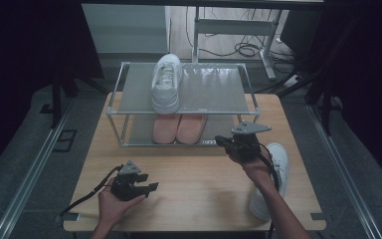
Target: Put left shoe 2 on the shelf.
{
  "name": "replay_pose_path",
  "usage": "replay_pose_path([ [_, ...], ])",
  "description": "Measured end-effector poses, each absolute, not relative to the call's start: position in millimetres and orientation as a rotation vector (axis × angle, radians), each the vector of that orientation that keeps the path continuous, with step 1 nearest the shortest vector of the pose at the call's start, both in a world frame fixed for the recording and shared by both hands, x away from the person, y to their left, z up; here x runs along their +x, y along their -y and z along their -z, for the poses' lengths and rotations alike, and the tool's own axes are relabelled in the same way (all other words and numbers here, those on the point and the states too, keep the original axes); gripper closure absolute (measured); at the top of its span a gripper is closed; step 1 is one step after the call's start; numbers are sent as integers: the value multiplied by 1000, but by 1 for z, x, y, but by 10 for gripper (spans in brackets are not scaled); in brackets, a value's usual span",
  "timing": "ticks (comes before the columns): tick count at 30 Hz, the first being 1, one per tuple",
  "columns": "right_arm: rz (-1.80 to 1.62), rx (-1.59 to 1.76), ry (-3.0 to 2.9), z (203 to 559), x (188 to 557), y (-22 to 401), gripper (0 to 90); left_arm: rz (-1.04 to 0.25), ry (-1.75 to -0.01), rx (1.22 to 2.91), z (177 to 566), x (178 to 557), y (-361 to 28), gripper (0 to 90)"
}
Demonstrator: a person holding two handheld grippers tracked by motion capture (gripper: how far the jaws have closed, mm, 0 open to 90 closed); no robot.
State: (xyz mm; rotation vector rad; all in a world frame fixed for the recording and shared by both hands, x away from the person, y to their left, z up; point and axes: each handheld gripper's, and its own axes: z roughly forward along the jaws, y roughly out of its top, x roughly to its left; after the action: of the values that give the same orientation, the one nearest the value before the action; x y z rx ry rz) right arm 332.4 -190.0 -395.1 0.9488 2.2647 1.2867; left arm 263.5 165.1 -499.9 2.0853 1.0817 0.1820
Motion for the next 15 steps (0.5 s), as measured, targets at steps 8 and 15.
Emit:
replay_pose_path([
  [8, -1290, 944, -2280, 404, 316, 199, 895, -182, -1083, 2083, 500, 263, -165, 453],
  [15, -1270, 933, -2315, 415, 293, 211, 894, -182, -1085, 2085, 499, 263, -166, 453],
])
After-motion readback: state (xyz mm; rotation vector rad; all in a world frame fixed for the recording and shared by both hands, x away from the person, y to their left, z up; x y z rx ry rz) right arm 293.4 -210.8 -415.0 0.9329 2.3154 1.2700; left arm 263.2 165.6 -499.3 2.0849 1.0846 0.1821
